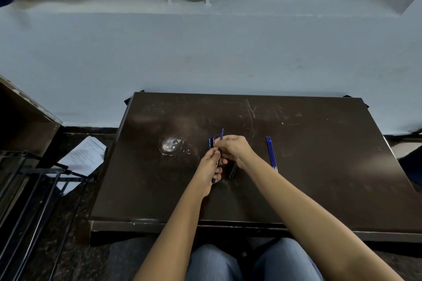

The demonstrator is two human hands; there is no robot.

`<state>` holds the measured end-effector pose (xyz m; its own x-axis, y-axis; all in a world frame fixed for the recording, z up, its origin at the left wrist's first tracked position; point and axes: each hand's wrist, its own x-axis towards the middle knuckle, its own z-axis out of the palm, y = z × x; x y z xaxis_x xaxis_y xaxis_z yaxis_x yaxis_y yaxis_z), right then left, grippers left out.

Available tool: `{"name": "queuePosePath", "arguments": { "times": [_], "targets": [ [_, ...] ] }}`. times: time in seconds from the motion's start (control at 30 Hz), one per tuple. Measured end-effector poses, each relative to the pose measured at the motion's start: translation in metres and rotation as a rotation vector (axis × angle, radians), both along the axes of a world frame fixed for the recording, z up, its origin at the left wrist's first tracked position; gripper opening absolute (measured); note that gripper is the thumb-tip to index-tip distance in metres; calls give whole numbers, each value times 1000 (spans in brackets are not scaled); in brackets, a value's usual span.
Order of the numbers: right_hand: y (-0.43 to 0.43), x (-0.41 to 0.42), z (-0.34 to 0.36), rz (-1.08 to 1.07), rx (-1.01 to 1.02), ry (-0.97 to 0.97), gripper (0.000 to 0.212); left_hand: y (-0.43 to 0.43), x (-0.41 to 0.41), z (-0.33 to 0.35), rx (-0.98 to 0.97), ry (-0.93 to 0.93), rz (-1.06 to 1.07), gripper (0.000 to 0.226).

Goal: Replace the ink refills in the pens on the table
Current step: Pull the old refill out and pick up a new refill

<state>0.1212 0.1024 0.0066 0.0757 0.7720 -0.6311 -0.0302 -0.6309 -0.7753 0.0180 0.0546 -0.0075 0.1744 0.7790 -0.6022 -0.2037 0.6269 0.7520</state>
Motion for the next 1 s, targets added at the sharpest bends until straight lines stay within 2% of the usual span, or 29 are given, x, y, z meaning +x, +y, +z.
{"name": "queuePosePath", "arguments": {
  "times": [0.07, 0.2, 0.23, 0.3, 0.4, 0.47, 0.57, 0.67, 0.8, 1.0],
  "targets": [
    [16, 2, 4, -30, -2, 25, 8, 4, 3, -2, -19, -6, 6, 21],
    [64, 16, 19, -84, 101, 23, 21, 13, 4, -7, -29, 41, 9, 26],
    [77, 19, 17, -60, 149, -45, 25, 16, 4, -7, -34, 43, 19, 26],
    [96, 22, 11, 82, 243, -303, 33, 23, 3, -7, -36, 51, 40, 26],
    [107, 22, -5, 470, 352, -705, 43, 32, 1, -6, -25, 61, 62, 25],
    [107, 17, -16, 637, 376, -844, 45, 35, 0, -8, -17, 58, 71, 24],
    [103, 10, -33, 707, 370, -925, 40, 35, -3, -12, -4, 52, 74, 24],
    [98, 8, -46, 689, 435, -987, 38, 34, -5, -16, 1, 58, 78, 25],
    [97, 13, -53, 670, 531, -1004, 35, 32, -7, -17, 13, 50, 78, 26],
    [95, 15, -56, 659, 565, -1014, 34, 29, -4, -16, -3, 46, 77, 25]
  ]
}}
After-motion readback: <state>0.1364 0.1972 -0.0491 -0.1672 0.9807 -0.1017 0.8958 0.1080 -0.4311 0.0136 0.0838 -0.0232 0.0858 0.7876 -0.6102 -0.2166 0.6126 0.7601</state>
